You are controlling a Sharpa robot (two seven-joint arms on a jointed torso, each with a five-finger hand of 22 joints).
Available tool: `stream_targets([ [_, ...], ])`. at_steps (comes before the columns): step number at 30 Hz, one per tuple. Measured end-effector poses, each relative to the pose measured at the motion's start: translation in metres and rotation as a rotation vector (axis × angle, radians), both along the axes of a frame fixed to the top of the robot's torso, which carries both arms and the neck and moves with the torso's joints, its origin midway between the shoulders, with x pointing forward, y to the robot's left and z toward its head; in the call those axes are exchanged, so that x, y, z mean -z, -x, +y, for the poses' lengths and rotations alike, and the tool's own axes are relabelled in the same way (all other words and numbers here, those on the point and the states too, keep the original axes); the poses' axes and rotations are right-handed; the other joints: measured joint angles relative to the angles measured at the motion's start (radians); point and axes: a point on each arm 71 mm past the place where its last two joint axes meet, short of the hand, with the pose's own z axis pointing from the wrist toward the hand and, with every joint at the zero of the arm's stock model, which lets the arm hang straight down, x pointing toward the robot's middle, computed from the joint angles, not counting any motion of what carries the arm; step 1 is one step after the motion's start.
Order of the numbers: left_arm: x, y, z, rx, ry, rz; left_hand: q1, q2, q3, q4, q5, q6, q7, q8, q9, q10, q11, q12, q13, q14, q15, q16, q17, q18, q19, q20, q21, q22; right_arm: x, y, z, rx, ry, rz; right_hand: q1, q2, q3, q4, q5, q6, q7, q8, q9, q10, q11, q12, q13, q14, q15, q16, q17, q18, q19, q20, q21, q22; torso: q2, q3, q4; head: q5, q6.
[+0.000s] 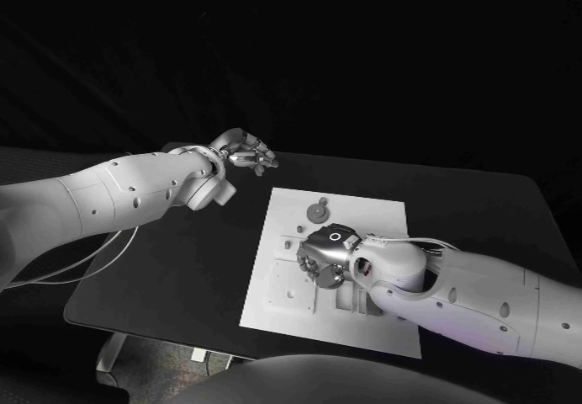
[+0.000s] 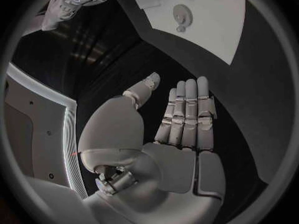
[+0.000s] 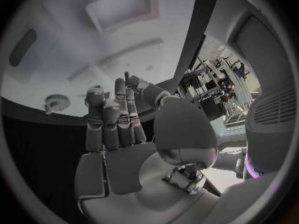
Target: Assemble the parts on the task board
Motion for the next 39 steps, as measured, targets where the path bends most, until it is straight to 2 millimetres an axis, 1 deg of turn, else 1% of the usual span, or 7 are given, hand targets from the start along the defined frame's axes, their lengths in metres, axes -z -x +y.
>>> stream_targets([
  [1,0.0,0.0,0.0,0.0,0.0,0.0,0.0,0.0,0.0,0.0,0.0,0.0,0.0,0.0,0.0,0.0,0.0,0.0,0.0,0.0,0.0,0.0,0.0,0.0,0.0,0.0,0.0,0.0,0.001,0.0,0.0,0.0,0.001,0.001,0.0,0.0,0.0,0.0,0.0,0.001,0.001,0.0,0.0,0.0,0.0,0.0,0.0,0.0,0.0,0.0,0.0,0.0,0.0,0.0,0.0,0.0,0.0,0.0005,-0.0002,0.004,-0.001],
  [6,0.0,0.0,0.0,0.0,0.001,0.0,0.0,0.0,-0.003,0.003,0.0,0.0,0.0,0.0,0.0,0.0,0.0,-0.004,0.0,0.0,0.0,0.0,0.001,0.0,0.0,0.0,-0.004,0.0,0.007,0.0,-0.001,0.006,0.008,0.005,0.0,0.0,0.0,0.0,0.0,0.001,0.001,0.0,0.0,0.0,0.0,0.0,0.0,0.0,0.0,0.0,0.001,0.0,0.0,0.0,0.0,0.0,0.0,0.0005,-0.0005,0.016,-0.005],
  [16,-0.001,0.0,-0.004,0.007,0.005,-0.001,0.0,0.0,-0.003,0.003,0.0,0.0,0.0,0.0,-0.001,0.0,0.0,-0.004,0.0,0.0,0.0,0.0,0.002,-0.005,0.0,0.0,-0.004,0.0,0.012,0.001,0.001,0.006,0.009,0.003,0.002,0.002,0.0,0.0,0.003,0.001,0.002,-0.001,0.0,0.0,0.0,0.0,0.0,0.002,-0.002,0.0,0.001,0.0,0.0,0.0,0.0,0.0,0.0,-0.0002,-0.0004,0.028,-0.017],
  [21,-0.002,0.0,-0.004,0.007,0.006,-0.001,0.0,0.0,-0.003,0.003,0.0,0.0,0.0,0.0,-0.001,0.0,0.0,-0.004,0.0,0.0,0.0,0.0,0.002,-0.005,0.0,0.0,-0.004,0.0,0.012,0.0,0.001,0.008,0.009,-0.002,0.004,0.004,0.0,0.0,0.003,0.001,0.002,-0.004,0.001,0.0,0.0,-0.001,-0.001,0.002,-0.002,0.0,0.001,0.0,0.0,0.001,0.0,0.0,0.0,-0.0002,-0.0006,0.033,-0.019],
  [25,-0.002,0.0,-0.005,0.008,0.006,-0.001,0.0,0.0,-0.003,0.003,0.0,0.0,0.0,0.0,-0.001,0.0,0.0,-0.004,0.0,0.0,0.0,0.0,0.003,-0.005,0.0,0.0,-0.004,0.001,0.012,0.0,0.003,0.006,0.006,-0.005,0.004,0.004,0.0,0.0,0.003,0.001,0.002,-0.004,0.002,0.0,0.0,-0.001,-0.001,0.002,-0.002,0.0,0.002,0.0,0.0,0.001,0.0,0.001,0.0,-0.0001,-0.0008,0.043,-0.022],
  [32,-0.002,-0.001,-0.006,0.011,0.007,-0.002,0.0,0.0,-0.002,0.002,0.0,0.0,0.0,0.0,-0.001,0.0,0.0,-0.004,0.0,0.0,0.0,-0.004,0.003,-0.006,0.0,0.0,-0.004,0.001,0.013,-0.001,0.008,0.002,0.005,-0.009,0.004,0.004,0.0,0.0,0.003,0.001,0.002,-0.001,0.002,0.0,0.0,-0.001,0.0,0.002,-0.002,0.0,0.002,0.0,0.0,0.001,0.0,0.001,0.0,-0.0002,-0.0007,0.055,-0.027],
  [39,-0.003,-0.001,-0.006,0.011,0.007,-0.002,0.0,0.0,-0.002,0.002,0.0,0.0,0.0,0.0,-0.002,0.0,0.0,-0.008,-0.001,0.0,0.0,-0.004,0.004,-0.006,0.0,0.0,-0.004,0.001,0.014,-0.002,0.008,0.004,0.007,-0.01,0.004,0.004,-0.001,0.0,0.003,0.0,0.003,-0.001,0.002,0.0,0.0,-0.001,0.0,0.002,-0.001,0.0,0.002,0.0,0.002,0.002,0.0,0.001,0.0,-0.0006,-0.0006,0.061,-0.028],
])
